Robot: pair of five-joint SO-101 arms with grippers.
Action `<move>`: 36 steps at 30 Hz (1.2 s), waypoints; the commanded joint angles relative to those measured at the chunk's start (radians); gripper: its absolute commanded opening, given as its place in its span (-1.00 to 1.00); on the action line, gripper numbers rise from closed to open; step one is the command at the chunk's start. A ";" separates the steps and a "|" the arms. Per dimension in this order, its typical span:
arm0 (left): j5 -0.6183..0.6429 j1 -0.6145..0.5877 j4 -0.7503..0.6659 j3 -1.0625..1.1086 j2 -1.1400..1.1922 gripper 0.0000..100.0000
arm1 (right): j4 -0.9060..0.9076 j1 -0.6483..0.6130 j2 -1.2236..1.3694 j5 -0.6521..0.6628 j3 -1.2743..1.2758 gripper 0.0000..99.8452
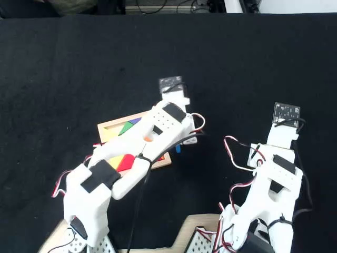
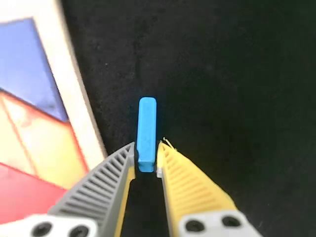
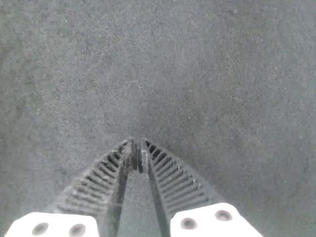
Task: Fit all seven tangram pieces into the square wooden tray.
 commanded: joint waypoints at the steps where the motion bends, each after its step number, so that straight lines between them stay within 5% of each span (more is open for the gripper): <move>1: -0.400 -0.022 0.106 -0.097 -0.123 -0.94 | -0.017 -0.017 0.008 0.008 -0.027 -0.98; 11: -1.261 -0.401 0.379 -0.168 -0.419 -0.94 | -0.031 -0.017 0.008 0.008 -0.025 -0.98; 18: -1.930 -0.501 0.540 -0.064 -0.641 -0.94 | -0.031 -0.017 0.008 0.008 -0.018 -0.98; 22: -2.041 -0.515 0.385 0.255 -0.710 -0.94 | -0.031 -0.017 0.008 0.008 -0.018 -0.98; 27: -2.036 -0.536 -0.229 0.754 -0.914 -0.94 | -0.031 -0.046 0.008 0.008 -0.016 -0.98; 30: -1.883 -0.544 -0.479 0.898 -1.026 -0.94 | -0.031 -0.054 0.008 0.008 -0.015 -0.98; 36: -1.901 -0.542 -0.397 0.848 -0.942 -0.94 | -0.031 -0.054 0.008 0.008 -0.015 -0.98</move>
